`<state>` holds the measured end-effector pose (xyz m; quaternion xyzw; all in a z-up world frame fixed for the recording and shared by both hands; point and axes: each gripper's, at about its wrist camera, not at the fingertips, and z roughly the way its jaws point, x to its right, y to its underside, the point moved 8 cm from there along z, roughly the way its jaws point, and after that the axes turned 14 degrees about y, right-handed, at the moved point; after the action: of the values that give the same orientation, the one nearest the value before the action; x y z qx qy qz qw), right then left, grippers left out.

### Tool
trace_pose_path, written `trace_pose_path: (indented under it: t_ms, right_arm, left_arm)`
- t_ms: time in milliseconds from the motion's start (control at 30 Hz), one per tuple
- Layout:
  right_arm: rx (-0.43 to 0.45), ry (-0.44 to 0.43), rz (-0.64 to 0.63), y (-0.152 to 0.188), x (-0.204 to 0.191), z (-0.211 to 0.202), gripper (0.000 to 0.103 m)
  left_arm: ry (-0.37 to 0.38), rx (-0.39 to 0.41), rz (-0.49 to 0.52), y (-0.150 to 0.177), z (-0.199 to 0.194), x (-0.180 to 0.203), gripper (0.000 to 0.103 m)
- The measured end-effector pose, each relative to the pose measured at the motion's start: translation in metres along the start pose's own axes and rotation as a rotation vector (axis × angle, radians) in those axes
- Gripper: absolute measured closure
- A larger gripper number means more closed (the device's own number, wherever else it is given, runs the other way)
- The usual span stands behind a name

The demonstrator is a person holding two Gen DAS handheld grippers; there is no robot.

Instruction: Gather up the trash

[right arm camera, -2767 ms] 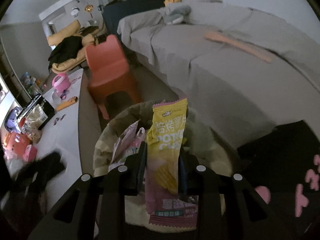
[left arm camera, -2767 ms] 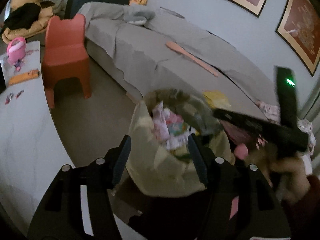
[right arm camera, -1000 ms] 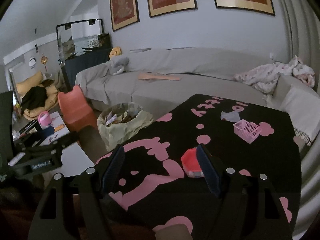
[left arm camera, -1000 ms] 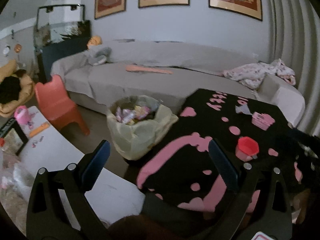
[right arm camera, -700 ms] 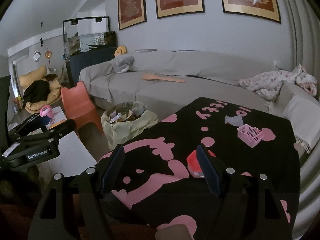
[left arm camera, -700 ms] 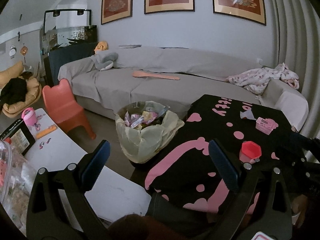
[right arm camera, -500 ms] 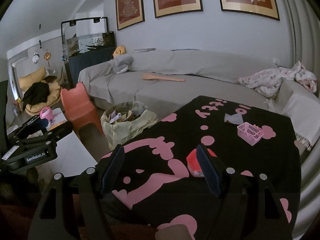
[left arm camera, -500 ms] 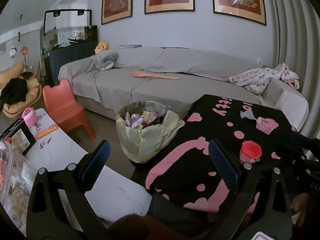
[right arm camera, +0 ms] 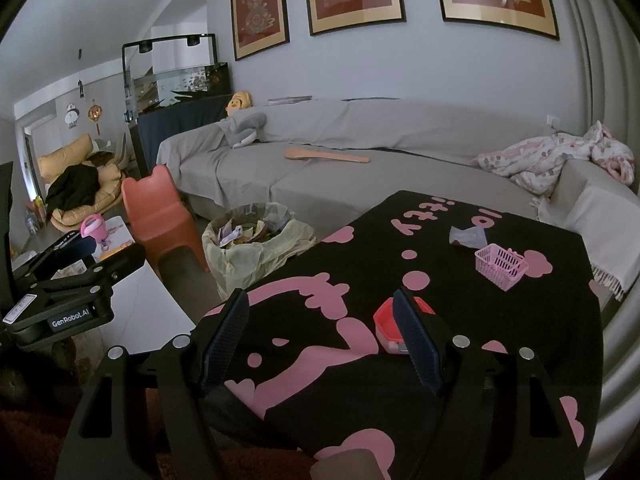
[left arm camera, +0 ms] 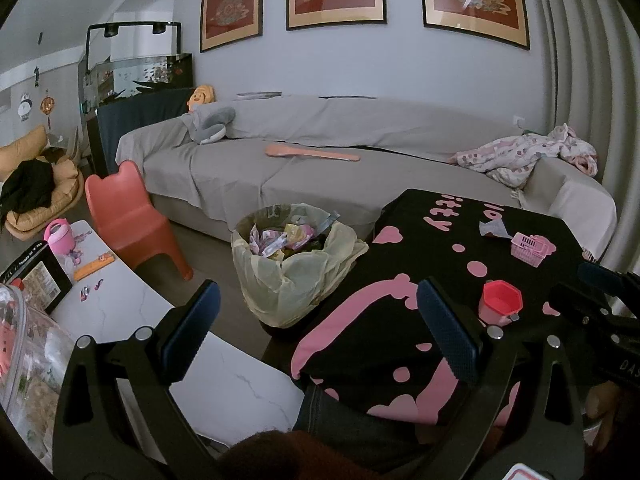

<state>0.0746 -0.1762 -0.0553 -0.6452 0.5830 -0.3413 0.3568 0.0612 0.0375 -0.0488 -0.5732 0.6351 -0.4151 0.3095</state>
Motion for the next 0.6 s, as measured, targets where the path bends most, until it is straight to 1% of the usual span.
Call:
trace_pose_path:
  t_ms: [600]
  right_arm:
    - [-0.002, -0.001, 0.001, -0.0001, 0.0005, 0.0003, 0.033]
  left_arm:
    - [0.006, -0.004, 0.004, -0.0001, 0.0001, -0.0001, 0.009]
